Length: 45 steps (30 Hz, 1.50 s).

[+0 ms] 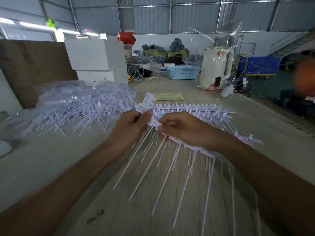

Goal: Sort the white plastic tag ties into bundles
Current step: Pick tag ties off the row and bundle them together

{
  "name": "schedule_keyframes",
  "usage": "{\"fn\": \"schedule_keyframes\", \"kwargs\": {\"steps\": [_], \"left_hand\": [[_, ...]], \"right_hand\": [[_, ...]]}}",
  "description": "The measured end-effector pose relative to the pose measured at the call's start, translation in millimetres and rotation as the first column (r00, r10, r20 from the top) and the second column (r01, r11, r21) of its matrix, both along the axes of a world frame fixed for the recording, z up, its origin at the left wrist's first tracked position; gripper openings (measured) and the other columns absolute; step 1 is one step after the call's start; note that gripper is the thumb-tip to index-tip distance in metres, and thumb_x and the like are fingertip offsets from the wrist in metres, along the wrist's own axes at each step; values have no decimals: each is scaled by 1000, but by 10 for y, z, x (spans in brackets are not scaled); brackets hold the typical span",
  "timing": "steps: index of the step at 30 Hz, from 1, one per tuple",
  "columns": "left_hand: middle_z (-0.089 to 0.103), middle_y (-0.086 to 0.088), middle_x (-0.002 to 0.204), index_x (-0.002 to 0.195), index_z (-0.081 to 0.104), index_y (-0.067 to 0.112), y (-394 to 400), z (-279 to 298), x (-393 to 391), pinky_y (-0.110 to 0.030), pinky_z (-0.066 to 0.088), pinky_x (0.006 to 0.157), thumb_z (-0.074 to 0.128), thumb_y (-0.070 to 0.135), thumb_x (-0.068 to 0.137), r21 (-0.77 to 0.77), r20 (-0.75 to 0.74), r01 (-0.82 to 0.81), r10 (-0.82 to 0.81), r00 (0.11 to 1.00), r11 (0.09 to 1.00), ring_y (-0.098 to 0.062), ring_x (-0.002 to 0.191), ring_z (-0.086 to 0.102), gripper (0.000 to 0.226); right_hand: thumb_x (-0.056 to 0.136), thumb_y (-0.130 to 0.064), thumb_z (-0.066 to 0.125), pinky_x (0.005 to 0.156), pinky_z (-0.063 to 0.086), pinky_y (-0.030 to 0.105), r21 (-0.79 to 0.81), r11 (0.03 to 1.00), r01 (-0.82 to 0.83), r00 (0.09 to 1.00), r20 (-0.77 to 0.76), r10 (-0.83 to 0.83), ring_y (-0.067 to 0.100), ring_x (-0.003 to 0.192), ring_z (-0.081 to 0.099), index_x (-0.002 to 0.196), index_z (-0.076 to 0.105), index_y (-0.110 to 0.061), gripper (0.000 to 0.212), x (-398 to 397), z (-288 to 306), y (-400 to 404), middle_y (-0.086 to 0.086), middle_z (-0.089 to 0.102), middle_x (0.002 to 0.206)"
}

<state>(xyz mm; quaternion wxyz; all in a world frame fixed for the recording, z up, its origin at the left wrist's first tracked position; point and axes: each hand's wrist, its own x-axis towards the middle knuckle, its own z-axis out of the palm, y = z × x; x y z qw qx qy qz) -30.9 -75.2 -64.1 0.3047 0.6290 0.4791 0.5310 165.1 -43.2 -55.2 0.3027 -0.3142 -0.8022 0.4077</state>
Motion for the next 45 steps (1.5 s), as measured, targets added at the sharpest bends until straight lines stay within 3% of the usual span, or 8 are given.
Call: {"fn": "schedule_keyframes", "kwargs": {"steps": [7,14,22,27,31,35,40,45], "left_hand": [[36,9,42,48,45,23,-20,18,27,-18,28,44,58,32,100,48,-154,-38,45,987,998,-6,38,33,55],[32,0,44,51,42,16,-4,16,2,-20,23,40,63,32,96,-72,-111,-66,58,992,995,-13,38,27,52],[37,-11,57,65,49,-5,-54,116,-2,-30,25,54,52,53,92,48,-486,31,-4,874,998,-14,51,35,64],[39,10,43,55,49,17,-43,94,-33,-13,28,43,60,37,97,-42,-378,49,-61,924,998,-2,38,33,49],[28,13,46,49,42,25,-70,95,8,-11,22,43,64,37,95,-60,-324,116,-129,937,992,-2,41,27,53],[37,9,50,73,68,9,-70,106,-34,-23,24,48,68,34,92,-154,-214,116,-148,965,981,-3,43,31,32],[48,-4,64,83,63,13,-79,91,-18,-23,28,48,56,23,101,-171,-172,166,-196,965,971,-9,49,35,22],[43,-2,56,93,60,30,-95,68,16,-23,33,43,45,28,106,-187,-118,210,-234,965,960,-15,45,37,20]], "right_hand": [[98,-22,63,58,58,41,313,945,99,983,119,-142,12,56,62,92,65,-10,14,-99,32,-105,-1,61,69],[98,-20,57,60,45,36,770,638,15,914,249,-321,20,73,57,95,58,-13,8,-157,-38,-149,2,61,85],[99,-26,61,53,42,27,376,894,244,961,30,-275,8,56,54,90,64,-10,19,-139,-94,-47,1,61,68],[98,-24,63,46,45,28,208,942,265,964,-70,-256,17,52,53,90,63,-9,17,-133,-119,-23,5,57,66],[96,-26,64,59,49,39,318,900,299,950,-15,-311,19,65,59,88,64,-6,22,-149,-121,-4,9,63,76],[95,-26,66,42,34,15,279,913,297,955,-71,-289,4,45,47,80,63,-8,23,-126,-132,-4,-3,54,63],[96,-25,66,60,42,35,334,901,279,960,-61,-274,11,56,44,68,56,-11,32,-122,-121,-3,3,49,59],[96,-24,65,51,28,20,344,885,313,949,-87,-302,7,46,34,59,49,-6,44,-111,-83,-15,-6,36,49]]}}
